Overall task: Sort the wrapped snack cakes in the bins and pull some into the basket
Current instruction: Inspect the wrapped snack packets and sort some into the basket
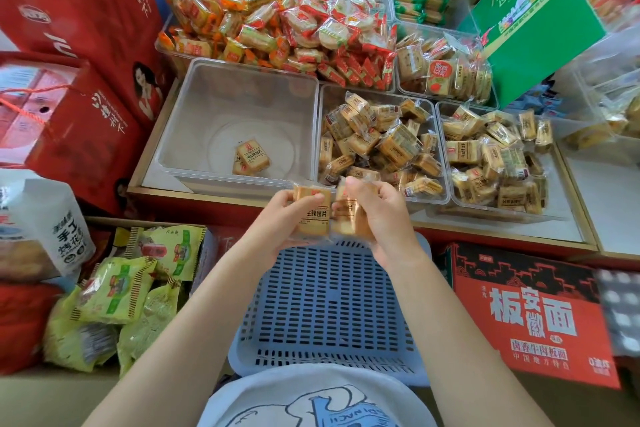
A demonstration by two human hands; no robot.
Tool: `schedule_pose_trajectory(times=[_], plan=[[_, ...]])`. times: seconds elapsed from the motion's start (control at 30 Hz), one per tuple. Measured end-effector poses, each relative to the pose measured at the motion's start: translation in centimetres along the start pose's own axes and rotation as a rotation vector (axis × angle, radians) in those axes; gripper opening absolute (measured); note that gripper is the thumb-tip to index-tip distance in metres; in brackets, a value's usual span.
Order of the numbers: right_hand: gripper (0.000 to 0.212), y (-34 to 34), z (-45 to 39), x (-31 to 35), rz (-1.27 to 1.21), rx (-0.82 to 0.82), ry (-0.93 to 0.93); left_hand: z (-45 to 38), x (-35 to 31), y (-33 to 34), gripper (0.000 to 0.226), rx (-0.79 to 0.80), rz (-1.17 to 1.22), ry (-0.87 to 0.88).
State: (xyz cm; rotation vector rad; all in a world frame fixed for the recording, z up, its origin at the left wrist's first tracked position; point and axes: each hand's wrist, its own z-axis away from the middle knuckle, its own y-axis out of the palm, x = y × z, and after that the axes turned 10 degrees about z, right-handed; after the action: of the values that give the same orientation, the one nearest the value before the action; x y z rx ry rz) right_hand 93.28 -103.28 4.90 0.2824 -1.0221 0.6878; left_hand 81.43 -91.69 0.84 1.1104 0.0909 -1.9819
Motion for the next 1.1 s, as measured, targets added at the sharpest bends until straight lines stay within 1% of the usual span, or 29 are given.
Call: schedule_pose_trajectory(times=[0.07, 0.1, 0.13, 0.2, 0.27, 0.33, 0.47, 0.53, 0.67, 0.73, 0.8, 0.87, 1.03, 1.1], plan=[[0.028, 0.2, 0.0, -0.1, -0.006, 0.008, -0.047, 0.2, 0.2, 0.3, 0.064, 0.076, 0.074, -0.014], [0.027, 0.3, 0.0, -0.1, -0.018, 0.010, -0.060, 0.2, 0.4, 0.4, 0.068, 0.099, 0.092, -0.007], [0.027, 0.3, 0.1, 0.0, -0.030, 0.014, -0.065, 0.3, 0.4, 0.5, 0.067, 0.119, 0.098, 0.008], [0.027, 0.4, 0.0, 0.0, -0.047, 0.034, -0.061, 0.4, 0.6, 0.7, 0.057, 0.149, 0.082, 0.048], [0.027, 0.7, 0.0, -0.1, -0.049, 0.061, -0.045, 0.5, 0.7, 0.9, 0.054, 0.135, 0.099, 0.068], [0.026, 0.8, 0.0, -0.2, -0.038, 0.079, -0.030, 0.6, 0.8, 0.8, 0.061, 0.102, 0.126, 0.082], [0.012, 0.6, -0.1, -0.3, 0.025, 0.106, -0.027, 0.5, 0.9, 0.1, 0.069, 0.032, 0.096, 0.119], [0.011, 0.5, -0.2, -0.3, 0.004, 0.111, -0.024, 0.4, 0.8, -0.1, 0.070, 0.023, 0.104, 0.117], [0.013, 0.6, -0.4, -0.1, -0.029, 0.058, -0.020, 0.2, 0.9, -0.2, 0.073, 0.017, 0.089, 0.117], [0.012, 0.7, -0.5, 0.0, -0.025, 0.010, -0.026, 0.1, 1.0, -0.1, 0.068, 0.012, 0.069, 0.119], [0.013, 0.7, -0.7, -0.1, 0.037, -0.048, -0.047, 0.1, 1.2, -0.1, 0.061, 0.012, 0.067, 0.116], [0.012, 0.9, -1.0, -0.4, 0.098, -0.094, -0.077, 0.0, 1.3, -0.1, 0.059, 0.014, 0.078, 0.111], [0.011, 1.3, -1.5, -0.2, 0.099, -0.136, -0.092, 0.0, 0.9, -0.4, 0.073, 0.014, 0.090, 0.129], [0.010, 1.3, -1.8, 0.0, 0.106, -0.130, -0.098, 0.1, 0.7, -0.7, 0.074, 0.025, 0.093, 0.124]])
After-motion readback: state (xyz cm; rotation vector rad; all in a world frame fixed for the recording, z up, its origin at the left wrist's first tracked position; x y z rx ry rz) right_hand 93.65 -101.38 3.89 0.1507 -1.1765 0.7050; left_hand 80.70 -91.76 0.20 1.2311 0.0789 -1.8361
